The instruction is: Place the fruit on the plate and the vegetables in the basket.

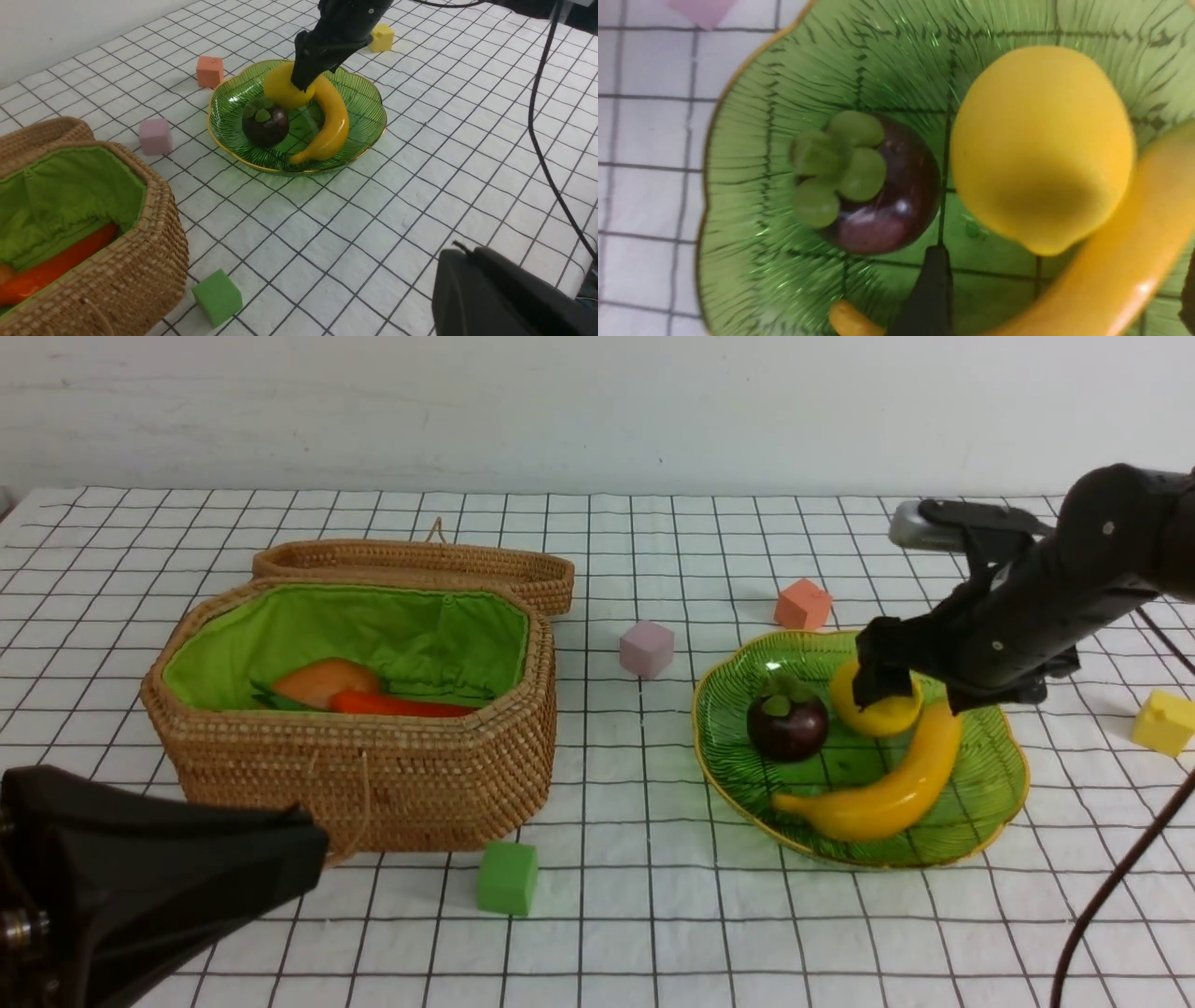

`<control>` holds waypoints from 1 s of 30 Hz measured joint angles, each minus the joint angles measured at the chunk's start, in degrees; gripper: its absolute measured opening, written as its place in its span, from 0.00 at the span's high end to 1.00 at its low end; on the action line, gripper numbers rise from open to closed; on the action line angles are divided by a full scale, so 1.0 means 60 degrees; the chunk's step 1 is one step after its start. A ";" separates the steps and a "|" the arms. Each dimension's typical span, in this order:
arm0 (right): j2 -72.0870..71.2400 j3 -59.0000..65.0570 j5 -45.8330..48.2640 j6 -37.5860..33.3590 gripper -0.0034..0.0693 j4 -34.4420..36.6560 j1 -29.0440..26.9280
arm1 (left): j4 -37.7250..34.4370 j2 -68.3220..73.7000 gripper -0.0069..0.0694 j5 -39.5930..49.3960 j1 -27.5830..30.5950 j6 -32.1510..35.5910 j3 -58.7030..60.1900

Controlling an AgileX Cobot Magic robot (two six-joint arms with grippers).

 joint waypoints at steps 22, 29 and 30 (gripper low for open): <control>-1.2441 0.6565 0.3482 0.1308 0.96 -0.0513 0.0000 | 0.1465 -0.6111 0.93 -0.4154 0.0000 -0.2154 0.5622; -1.5402 0.7709 0.3283 0.2114 0.95 -0.0668 0.0000 | 0.1495 -0.6228 0.93 -0.4428 0.0000 -0.2170 0.6619; -1.5729 0.7880 0.3105 0.2173 0.94 -0.0759 0.0000 | 0.1495 -0.6228 0.93 -0.4395 0.0000 -0.2170 0.6755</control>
